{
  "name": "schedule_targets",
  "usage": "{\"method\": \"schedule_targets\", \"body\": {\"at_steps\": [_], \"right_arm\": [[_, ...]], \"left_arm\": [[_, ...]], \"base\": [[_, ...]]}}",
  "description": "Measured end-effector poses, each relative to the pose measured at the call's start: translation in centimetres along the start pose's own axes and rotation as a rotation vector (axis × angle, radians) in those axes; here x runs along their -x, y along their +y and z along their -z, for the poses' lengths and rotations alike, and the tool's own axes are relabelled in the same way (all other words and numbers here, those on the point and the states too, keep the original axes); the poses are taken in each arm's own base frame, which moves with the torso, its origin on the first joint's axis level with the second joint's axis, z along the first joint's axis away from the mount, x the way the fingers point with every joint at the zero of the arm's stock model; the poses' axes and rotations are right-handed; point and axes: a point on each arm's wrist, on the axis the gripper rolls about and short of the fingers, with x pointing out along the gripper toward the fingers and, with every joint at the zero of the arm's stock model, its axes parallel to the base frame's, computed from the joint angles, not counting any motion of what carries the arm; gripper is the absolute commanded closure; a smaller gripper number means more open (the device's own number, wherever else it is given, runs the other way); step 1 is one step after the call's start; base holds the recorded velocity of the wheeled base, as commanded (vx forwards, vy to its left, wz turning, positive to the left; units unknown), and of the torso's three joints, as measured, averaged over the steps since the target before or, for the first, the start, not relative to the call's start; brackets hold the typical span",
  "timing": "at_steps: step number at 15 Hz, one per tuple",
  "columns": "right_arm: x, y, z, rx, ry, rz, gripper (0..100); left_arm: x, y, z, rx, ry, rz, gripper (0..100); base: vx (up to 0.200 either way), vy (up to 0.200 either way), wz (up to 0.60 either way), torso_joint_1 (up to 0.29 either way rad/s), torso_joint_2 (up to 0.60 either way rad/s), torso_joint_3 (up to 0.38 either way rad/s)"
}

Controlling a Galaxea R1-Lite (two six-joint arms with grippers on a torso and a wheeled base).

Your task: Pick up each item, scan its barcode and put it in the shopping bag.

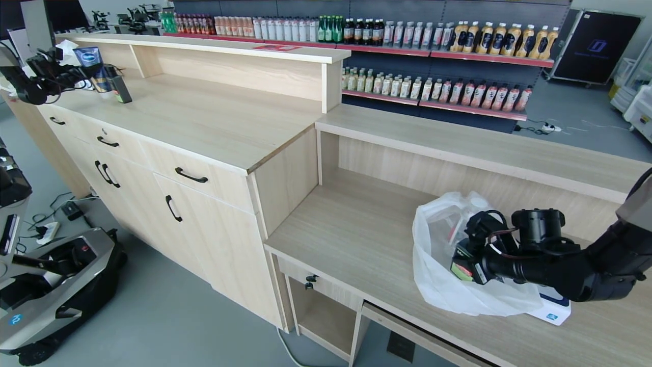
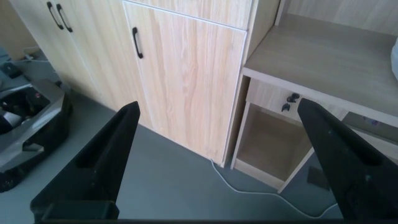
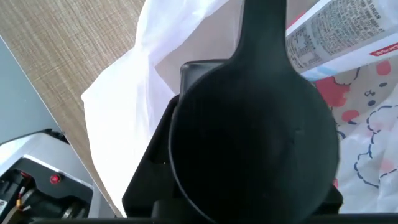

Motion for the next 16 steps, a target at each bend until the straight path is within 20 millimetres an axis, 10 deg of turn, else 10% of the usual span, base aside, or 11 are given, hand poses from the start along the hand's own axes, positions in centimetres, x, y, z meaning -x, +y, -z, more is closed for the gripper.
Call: {"method": "schedule_targets", "body": {"at_steps": [16], "right_arm": [[-5.6,-0.4,2.4,-0.008,-0.016,-0.037,100]], "left_arm": [[0.0,0.0,0.0,0.0,0.0,0.0,0]], "base": [[0.0,0.0,0.0,0.0,0.0,0.0]]}}
